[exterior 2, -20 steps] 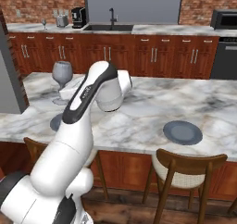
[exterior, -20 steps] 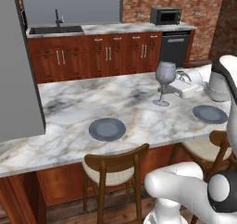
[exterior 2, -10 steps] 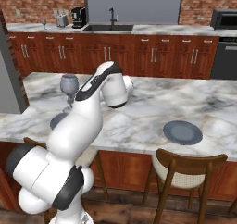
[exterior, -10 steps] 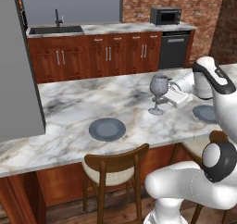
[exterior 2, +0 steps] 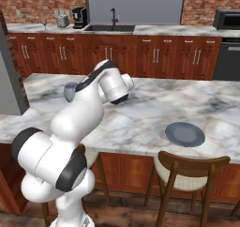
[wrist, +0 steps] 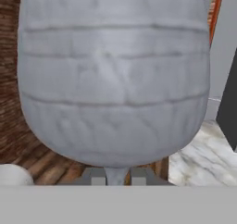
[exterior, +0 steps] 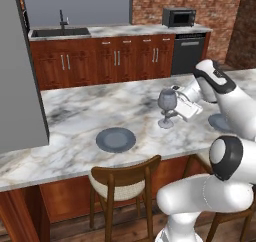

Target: Retrieve the wine glasses from the counter and place one next to each plate.

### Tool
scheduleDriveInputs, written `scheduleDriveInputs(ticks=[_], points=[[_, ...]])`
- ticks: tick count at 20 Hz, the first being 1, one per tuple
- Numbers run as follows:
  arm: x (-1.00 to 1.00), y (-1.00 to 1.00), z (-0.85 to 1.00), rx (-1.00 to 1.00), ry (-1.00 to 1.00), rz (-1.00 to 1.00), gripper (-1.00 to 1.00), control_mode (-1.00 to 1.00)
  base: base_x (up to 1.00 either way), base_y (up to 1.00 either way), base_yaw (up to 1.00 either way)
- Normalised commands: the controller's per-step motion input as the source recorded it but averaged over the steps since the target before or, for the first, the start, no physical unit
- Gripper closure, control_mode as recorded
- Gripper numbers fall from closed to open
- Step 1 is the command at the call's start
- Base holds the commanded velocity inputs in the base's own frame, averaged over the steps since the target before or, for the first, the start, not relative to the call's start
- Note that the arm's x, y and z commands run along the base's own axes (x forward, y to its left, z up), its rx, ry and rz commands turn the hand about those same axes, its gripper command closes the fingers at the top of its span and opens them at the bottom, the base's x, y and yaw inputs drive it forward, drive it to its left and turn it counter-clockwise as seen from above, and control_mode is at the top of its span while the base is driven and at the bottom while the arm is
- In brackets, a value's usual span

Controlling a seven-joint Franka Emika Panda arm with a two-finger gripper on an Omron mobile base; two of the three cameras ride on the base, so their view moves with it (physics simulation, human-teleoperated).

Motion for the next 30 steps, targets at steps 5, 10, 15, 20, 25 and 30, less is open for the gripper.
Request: scheduleDriveInputs(ticks=[5,10,15,20,25,30], points=[[0.15,0.00,-0.17,0.00,-0.19,0.00,1.00,-1.00,0.00,0.00,0.00],[0.11,0.02,-0.08,0.01,-0.01,-0.01,1.00,-1.00,0.00,0.00,0.00],[0.03,0.01,-0.33,0.03,0.01,0.00,1.00,-1.00,0.00,0.00,0.00],[0.03,0.02,-0.21,0.00,0.00,-0.05,1.00,-1.00,0.00,0.00,0.00],[0.00,0.00,-0.26,0.05,0.02,-0.03,1.00,-1.00,0.00,0.00,0.00],[0.00,0.00,-0.35,0.10,0.12,-0.01,1.00,-1.00,0.00,0.00,0.00]])
